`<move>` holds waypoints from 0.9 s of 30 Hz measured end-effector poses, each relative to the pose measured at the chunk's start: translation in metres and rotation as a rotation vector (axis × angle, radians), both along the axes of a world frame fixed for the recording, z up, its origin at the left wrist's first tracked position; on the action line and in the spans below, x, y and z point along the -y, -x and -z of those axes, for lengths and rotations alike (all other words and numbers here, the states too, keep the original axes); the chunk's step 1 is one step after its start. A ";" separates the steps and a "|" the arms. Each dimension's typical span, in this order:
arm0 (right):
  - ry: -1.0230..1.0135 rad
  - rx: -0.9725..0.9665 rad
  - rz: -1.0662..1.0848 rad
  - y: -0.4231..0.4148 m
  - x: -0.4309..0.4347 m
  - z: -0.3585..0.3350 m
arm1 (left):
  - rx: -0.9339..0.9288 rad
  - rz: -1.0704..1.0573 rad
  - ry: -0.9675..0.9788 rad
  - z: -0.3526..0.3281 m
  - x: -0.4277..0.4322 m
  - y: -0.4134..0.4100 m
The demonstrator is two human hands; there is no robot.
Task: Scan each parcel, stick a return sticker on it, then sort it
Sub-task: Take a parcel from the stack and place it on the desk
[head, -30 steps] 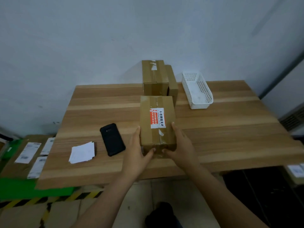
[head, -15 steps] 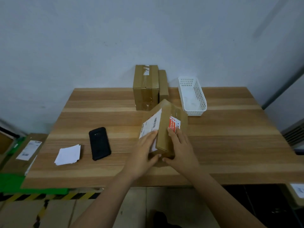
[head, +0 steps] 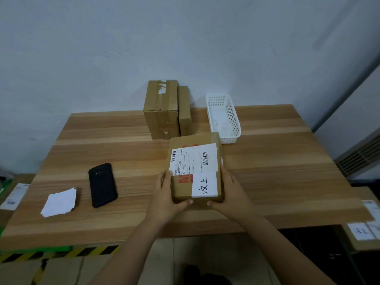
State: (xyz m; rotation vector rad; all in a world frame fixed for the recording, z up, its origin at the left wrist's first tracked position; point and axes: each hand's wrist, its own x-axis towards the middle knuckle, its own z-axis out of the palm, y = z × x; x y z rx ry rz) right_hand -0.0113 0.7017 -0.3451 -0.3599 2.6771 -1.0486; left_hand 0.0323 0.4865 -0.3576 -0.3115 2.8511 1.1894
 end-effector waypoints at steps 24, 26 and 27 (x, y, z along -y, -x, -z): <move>-0.095 -0.105 -0.060 0.072 -0.026 -0.034 | -0.150 -0.322 -0.132 -0.008 -0.044 -0.039; -0.150 -0.149 -0.089 0.091 -0.017 -0.033 | -0.125 -0.356 -0.155 -0.003 -0.053 -0.040; -0.190 -0.151 -0.108 0.100 -0.015 -0.029 | -0.123 -0.356 -0.161 -0.001 -0.056 -0.040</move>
